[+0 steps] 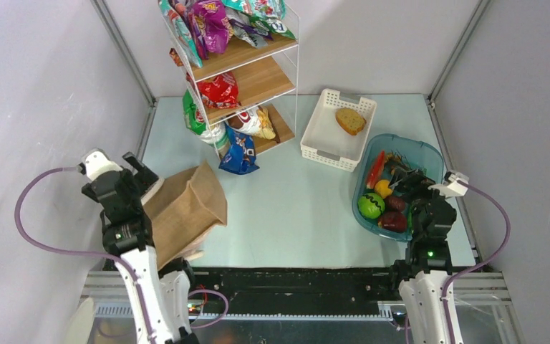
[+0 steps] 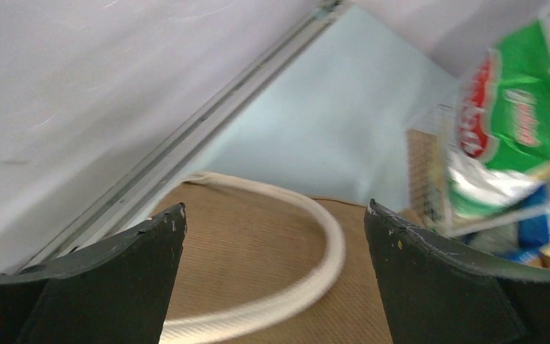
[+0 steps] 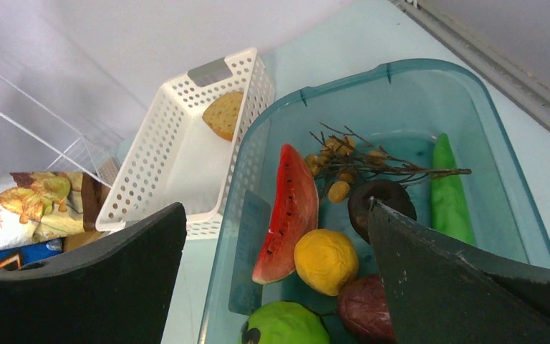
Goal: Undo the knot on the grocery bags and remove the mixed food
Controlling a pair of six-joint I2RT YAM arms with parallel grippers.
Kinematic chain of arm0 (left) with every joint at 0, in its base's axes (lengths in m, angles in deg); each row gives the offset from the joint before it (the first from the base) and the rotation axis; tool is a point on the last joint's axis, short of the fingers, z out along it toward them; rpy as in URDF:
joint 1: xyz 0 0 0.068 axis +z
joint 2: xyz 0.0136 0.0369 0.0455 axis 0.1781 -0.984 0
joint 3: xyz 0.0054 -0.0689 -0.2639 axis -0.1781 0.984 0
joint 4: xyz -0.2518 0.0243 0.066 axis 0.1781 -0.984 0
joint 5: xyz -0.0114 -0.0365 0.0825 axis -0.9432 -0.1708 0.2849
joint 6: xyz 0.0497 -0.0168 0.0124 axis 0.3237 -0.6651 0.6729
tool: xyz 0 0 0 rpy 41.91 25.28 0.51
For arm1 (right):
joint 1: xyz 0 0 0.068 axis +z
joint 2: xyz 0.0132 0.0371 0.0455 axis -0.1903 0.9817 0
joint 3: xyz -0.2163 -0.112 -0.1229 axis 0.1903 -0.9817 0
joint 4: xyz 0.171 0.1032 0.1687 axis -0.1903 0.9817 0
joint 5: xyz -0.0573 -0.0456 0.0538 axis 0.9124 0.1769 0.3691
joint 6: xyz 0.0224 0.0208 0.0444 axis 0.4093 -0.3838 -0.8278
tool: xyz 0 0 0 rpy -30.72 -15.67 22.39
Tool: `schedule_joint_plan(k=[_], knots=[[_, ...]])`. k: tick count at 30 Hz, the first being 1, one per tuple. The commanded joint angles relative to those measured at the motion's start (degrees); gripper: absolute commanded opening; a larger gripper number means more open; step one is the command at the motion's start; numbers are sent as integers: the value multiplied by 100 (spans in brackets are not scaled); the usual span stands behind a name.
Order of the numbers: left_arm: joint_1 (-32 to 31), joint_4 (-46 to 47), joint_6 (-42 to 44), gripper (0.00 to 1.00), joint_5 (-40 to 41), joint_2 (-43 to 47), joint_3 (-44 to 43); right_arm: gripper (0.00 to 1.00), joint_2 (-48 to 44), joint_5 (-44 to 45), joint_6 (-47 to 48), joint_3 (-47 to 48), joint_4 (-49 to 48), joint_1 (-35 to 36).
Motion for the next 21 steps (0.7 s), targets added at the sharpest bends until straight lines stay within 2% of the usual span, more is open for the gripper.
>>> schedule_joint_plan(k=[1, 5, 11, 15, 21], knots=[[830, 76, -451, 98, -122, -517, -35, 100, 126, -368, 102, 90, -100, -21], [1543, 150, -860, 98, -581, -928, 130, 100, 237, -552, 121, 90, -64, -21], [2250, 12, -1286, 98, -463, -1359, 192, 100, 448, -697, 124, 90, -93, -21], [2735, 20, -1708, 98, -541, -1127, 705, 100, 665, -1070, 128, 90, -207, -21], [2890, 0, -2054, 98, -429, -559, 1292, 100, 599, -1255, 127, 169, -102, -21]])
